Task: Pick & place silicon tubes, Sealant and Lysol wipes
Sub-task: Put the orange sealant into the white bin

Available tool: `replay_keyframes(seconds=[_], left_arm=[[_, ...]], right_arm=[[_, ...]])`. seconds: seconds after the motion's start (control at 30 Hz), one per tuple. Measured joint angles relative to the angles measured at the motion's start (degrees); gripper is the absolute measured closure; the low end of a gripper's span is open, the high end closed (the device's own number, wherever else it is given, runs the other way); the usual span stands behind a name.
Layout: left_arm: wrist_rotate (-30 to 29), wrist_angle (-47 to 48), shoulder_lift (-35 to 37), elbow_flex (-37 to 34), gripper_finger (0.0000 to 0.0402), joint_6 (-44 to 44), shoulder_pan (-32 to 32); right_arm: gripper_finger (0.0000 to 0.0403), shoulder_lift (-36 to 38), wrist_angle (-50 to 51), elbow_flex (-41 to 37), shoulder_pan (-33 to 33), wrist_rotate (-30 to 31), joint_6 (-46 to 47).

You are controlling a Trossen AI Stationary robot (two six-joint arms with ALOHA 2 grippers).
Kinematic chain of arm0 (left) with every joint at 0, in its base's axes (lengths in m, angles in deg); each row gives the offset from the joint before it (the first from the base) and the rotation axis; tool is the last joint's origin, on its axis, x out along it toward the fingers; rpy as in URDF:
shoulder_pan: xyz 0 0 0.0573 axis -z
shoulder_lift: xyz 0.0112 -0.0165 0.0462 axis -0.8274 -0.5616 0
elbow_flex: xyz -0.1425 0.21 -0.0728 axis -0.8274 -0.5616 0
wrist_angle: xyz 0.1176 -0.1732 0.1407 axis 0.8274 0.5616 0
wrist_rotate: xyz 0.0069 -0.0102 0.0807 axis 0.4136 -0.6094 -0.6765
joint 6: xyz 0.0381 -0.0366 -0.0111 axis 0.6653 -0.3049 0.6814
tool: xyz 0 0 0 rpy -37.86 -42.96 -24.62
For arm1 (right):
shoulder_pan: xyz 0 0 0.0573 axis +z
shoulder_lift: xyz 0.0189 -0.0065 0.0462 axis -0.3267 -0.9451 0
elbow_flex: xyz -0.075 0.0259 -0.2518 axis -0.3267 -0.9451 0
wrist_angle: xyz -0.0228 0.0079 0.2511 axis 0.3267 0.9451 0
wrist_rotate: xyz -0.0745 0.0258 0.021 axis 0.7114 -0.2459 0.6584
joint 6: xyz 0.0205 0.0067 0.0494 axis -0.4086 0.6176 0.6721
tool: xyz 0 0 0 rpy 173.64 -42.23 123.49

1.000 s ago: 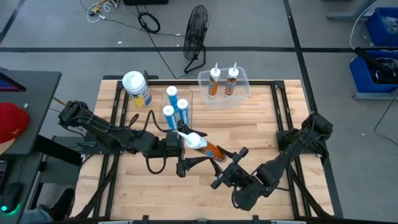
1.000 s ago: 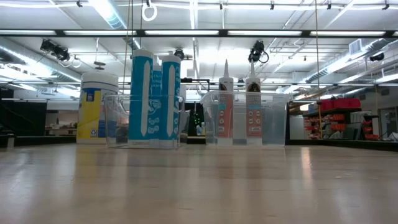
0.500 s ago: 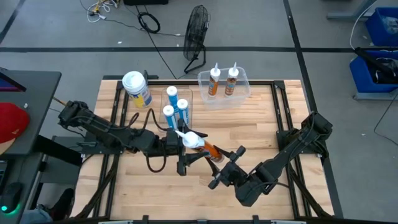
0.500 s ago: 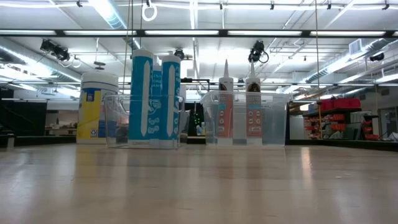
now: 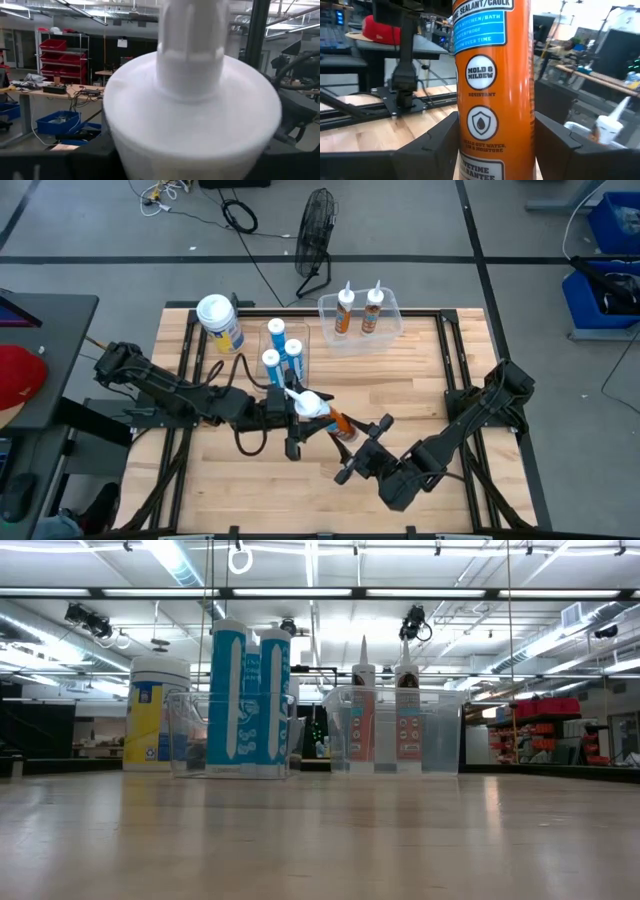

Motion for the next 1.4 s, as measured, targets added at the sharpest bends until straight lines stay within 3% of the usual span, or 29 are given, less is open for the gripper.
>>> replay_keyframes(seconds=[0.23, 0.37, 0.97, 1.27, 1.4], left_arm=[[0.37, 0.70, 0.07, 0.06, 0.0187, 1.15, 0.48], [0.89, 2.64, -0.01, -0.01, 0.0197, 1.10, 0.49], [2.66, 6.08, 0.00, -0.04, 0.0191, 0.40, 0.81], [3.47, 6.28, 0.00, 0.00, 0.0196, -0.24, 0.85], [4.54, 6.74, 0.00, 0.02, 0.0193, -0.59, 0.83]], right_arm=[[0.0137, 2.15, 0.42, -0.07, -0.35, -5.51, -3.92], [0.0118, 4.89, -0.18, 0.02, -0.61, -11.62, -3.42], [0.0127, 14.11, 6.69, 0.04, -2.59, -38.06, -1.77], [0.0126, 13.16, 13.79, 0.00, -6.13, -41.44, 4.77], [0.0126, 13.18, 12.15, -0.02, -8.45, -46.74, 4.98]])
